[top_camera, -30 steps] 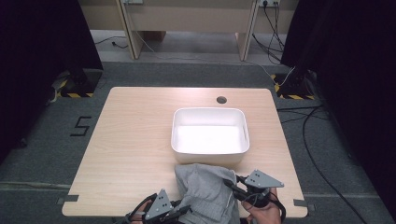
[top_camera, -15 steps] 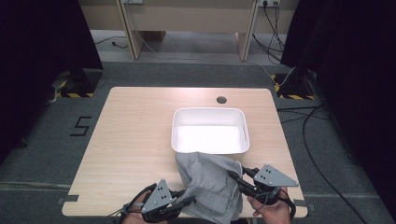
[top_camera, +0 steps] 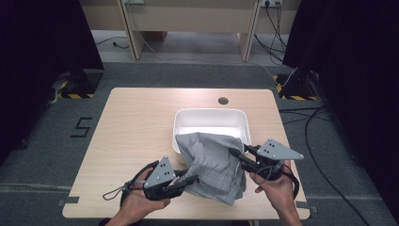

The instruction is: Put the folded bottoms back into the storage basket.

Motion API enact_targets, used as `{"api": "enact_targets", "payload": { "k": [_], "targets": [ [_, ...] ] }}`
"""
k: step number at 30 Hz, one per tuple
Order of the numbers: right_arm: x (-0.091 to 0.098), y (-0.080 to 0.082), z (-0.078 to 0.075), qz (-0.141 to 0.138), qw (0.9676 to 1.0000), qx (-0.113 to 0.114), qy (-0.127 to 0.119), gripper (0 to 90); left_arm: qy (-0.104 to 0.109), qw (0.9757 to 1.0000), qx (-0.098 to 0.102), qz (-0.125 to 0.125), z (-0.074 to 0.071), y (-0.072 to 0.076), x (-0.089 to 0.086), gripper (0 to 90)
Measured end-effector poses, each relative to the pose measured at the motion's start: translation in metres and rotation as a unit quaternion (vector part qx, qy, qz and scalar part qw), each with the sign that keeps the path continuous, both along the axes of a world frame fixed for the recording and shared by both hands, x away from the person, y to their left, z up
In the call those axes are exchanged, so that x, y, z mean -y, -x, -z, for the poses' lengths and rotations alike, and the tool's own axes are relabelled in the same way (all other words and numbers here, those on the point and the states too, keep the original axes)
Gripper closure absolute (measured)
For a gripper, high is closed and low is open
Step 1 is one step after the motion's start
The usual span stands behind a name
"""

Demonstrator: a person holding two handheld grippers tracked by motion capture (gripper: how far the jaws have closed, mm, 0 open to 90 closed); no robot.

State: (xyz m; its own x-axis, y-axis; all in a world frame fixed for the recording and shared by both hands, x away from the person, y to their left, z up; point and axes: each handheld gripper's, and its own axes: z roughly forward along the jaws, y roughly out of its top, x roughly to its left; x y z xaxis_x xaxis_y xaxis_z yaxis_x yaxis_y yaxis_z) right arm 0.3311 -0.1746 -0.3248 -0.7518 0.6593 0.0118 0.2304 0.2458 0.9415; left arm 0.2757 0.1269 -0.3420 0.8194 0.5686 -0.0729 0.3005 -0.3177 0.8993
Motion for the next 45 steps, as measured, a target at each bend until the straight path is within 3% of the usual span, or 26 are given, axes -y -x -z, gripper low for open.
{"api": "enact_targets", "payload": {
  "k": [7,9,11,15,21,31,35,45],
  "targets": [
    [-0.006,-0.028,-0.020,-0.006,1.0000,-0.005,0.000,72.4,0.000,0.9999,-0.006,-0.010,-0.018,-0.024,-0.003,74.7],
    [-0.011,-0.040,-0.026,-0.003,1.0000,-0.001,0.008,72.4,-0.001,0.9998,-0.009,-0.017,-0.024,-0.036,-0.003,74.6],
    [-0.013,-0.044,-0.028,-0.004,1.0000,-0.004,0.005,72.5,-0.001,0.9998,-0.010,-0.019,-0.026,-0.042,-0.003,74.7],
    [-0.017,-0.060,-0.042,-0.001,0.9998,0.004,0.018,72.6,0.009,0.9995,-0.012,-0.026,-0.032,-0.057,-0.003,74.7],
    [-0.020,-0.077,-0.053,0.003,0.9994,-0.003,0.035,72.6,0.014,0.9990,-0.018,-0.040,-0.031,-0.073,0.000,74.6],
    [-0.026,-0.124,-0.033,0.015,0.9983,-0.038,0.041,72.6,0.014,0.9968,-0.041,-0.068,-0.013,-0.108,0.006,74.7],
    [-0.027,-0.134,-0.026,0.018,0.9978,-0.046,0.043,72.6,0.012,0.9957,-0.050,-0.077,-0.005,-0.118,0.007,74.7],
    [-0.031,-0.161,0.006,0.026,0.9943,-0.080,0.066,72.6,-0.017,0.9930,-0.072,-0.093,0.024,-0.140,0.017,74.6]
  ]
}}
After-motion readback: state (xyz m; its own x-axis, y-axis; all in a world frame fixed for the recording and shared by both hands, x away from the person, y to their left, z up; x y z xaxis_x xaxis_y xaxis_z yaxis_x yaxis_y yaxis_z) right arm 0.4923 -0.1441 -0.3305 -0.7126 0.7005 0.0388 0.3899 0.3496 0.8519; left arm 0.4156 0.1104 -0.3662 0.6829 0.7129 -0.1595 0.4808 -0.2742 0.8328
